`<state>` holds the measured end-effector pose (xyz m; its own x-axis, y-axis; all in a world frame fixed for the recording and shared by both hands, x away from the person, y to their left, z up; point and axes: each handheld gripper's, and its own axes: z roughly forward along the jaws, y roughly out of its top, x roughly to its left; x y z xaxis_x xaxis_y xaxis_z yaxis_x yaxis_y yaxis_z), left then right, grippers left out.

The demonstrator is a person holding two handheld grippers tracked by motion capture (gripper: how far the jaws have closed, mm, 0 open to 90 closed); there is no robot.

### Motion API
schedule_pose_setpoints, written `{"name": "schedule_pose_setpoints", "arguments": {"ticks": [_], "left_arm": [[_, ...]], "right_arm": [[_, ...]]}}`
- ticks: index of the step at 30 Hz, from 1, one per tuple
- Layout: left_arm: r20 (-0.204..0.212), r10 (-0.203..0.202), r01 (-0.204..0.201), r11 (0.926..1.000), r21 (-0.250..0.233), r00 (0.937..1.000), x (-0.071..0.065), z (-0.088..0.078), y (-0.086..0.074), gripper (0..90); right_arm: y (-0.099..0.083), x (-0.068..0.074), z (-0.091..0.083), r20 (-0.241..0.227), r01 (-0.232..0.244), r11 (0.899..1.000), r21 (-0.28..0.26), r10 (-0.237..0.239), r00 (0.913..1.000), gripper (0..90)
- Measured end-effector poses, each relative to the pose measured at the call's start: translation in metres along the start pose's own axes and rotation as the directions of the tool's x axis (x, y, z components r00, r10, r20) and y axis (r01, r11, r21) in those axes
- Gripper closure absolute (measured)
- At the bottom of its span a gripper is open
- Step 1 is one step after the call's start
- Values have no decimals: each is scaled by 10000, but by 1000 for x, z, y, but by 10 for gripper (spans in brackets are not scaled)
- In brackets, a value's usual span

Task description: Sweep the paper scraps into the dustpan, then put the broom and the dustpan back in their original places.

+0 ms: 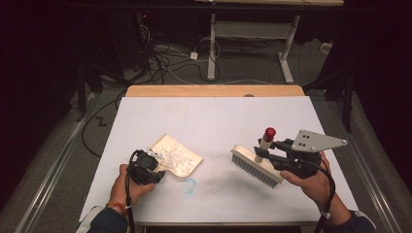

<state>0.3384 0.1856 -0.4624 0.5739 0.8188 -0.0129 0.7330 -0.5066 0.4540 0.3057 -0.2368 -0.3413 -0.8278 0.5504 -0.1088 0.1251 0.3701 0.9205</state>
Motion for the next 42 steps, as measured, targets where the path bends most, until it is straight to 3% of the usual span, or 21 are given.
{"name": "schedule_pose_setpoints", "arguments": {"ticks": [4,9,12,16,20,22,26,28,33,40,42], "left_arm": [[-99,-179,179,9998,1,9998,6,2,3,632],[-396,-714,705,9972,-231,9967,14,3,6,632],[-638,-1145,1123,9930,-358,9914,23,3,8,632],[-1088,-1716,1660,9844,-585,9791,33,8,14,630],[-998,-2172,2098,9745,-796,9710,39,13,16,626],[-1104,-2206,2120,9736,-846,9691,37,14,17,616],[-886,-2194,2108,9727,-967,9716,31,15,15,519],[-642,-2037,1968,9753,-998,9769,26,15,13,458],[-455,-1639,1569,9791,-1294,9854,14,10,9,432],[-251,-925,883,9872,-1330,9954,1,4,3,430],[-374,-860,800,9868,-1406,9956,0,3,2,425]], "right_arm": [[-9,-3,-15,81,-205,9995,236,204,9998,700],[-17,-7,-32,-59,-495,9979,426,498,9987,700],[-20,-10,-41,-323,-630,9965,542,648,9974,700],[-27,-15,-48,-383,-846,9931,813,879,9954,699],[-33,-25,-48,-621,-1251,9865,1057,1321,9893,699],[-37,-30,-45,-678,-1416,9824,1219,1505,9863,699],[-40,-39,-37,-798,-1539,9766,1501,1671,9827,698],[-38,-44,-34,-713,-1487,9756,1615,1618,9842,691],[-34,-64,-16,54,-1701,9684,1826,1720,9851,657],[-35,-90,10,1159,-2309,9530,1959,2113,9705,606],[-36,-96,18,1427,-2452,9482,2020,2192,9652,600]]}}
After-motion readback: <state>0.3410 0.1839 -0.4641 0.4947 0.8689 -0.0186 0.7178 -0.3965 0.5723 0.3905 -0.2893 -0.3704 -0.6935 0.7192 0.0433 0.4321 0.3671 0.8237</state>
